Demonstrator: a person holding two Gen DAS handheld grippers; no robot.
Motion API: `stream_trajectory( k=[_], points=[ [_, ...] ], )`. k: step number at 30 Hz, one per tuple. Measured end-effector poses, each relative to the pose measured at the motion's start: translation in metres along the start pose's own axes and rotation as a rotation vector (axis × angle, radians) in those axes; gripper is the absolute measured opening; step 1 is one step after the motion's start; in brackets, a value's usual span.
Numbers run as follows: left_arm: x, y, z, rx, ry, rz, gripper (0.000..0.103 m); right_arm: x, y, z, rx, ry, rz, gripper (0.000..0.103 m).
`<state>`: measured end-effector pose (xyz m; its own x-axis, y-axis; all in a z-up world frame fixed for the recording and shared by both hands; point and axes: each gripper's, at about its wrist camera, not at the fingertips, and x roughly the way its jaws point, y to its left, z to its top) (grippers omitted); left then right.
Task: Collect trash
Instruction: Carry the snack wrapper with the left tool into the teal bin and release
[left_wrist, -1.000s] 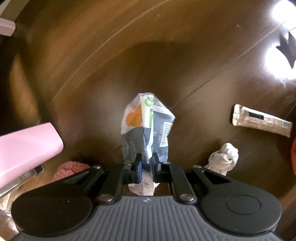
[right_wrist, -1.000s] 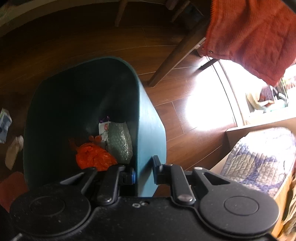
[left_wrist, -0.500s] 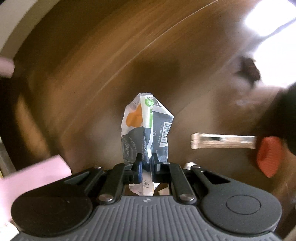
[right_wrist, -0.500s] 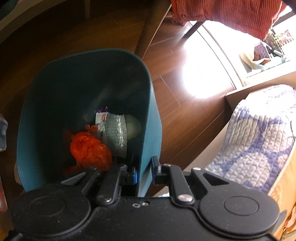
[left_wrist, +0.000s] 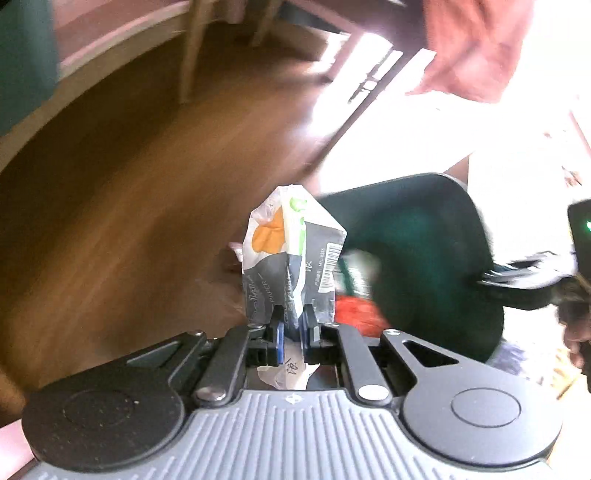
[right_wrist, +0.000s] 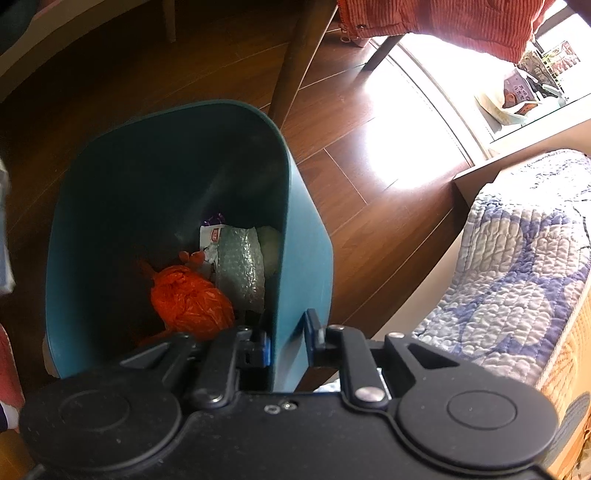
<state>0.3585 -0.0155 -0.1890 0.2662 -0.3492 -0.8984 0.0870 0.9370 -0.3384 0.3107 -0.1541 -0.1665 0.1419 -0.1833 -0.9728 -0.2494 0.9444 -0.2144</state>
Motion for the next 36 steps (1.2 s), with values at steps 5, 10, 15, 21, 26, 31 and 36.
stream_trajectory(
  k=[5,10,15,21,26,31,36],
  points=[
    [0.036,-0.039,-0.004,0.067,0.062,-0.011,0.008,0.000,0.004,-0.003,-0.011,0.002,-0.010,0.017],
    [0.085,-0.054,-0.009,0.090,0.166,-0.005,0.009,-0.001,0.006,-0.005,-0.006,-0.001,-0.009,0.017],
    [0.116,-0.061,-0.016,0.115,0.222,0.025,0.009,-0.001,0.006,-0.005,-0.012,-0.003,-0.005,0.017],
    [0.129,-0.071,-0.016,0.155,0.245,0.047,0.009,-0.001,0.004,-0.004,-0.007,-0.013,0.005,0.017],
    [0.132,-0.080,-0.020,0.187,0.228,0.038,0.009,0.000,0.003,-0.003,-0.020,-0.017,0.005,0.016],
    [0.117,-0.083,-0.025,0.240,0.176,0.058,0.020,0.001,0.000,0.000,-0.014,-0.026,0.011,0.016],
    [0.104,-0.084,-0.026,0.263,0.122,0.052,0.031,0.002,-0.002,0.000,-0.018,-0.032,0.020,0.016]
  ],
)
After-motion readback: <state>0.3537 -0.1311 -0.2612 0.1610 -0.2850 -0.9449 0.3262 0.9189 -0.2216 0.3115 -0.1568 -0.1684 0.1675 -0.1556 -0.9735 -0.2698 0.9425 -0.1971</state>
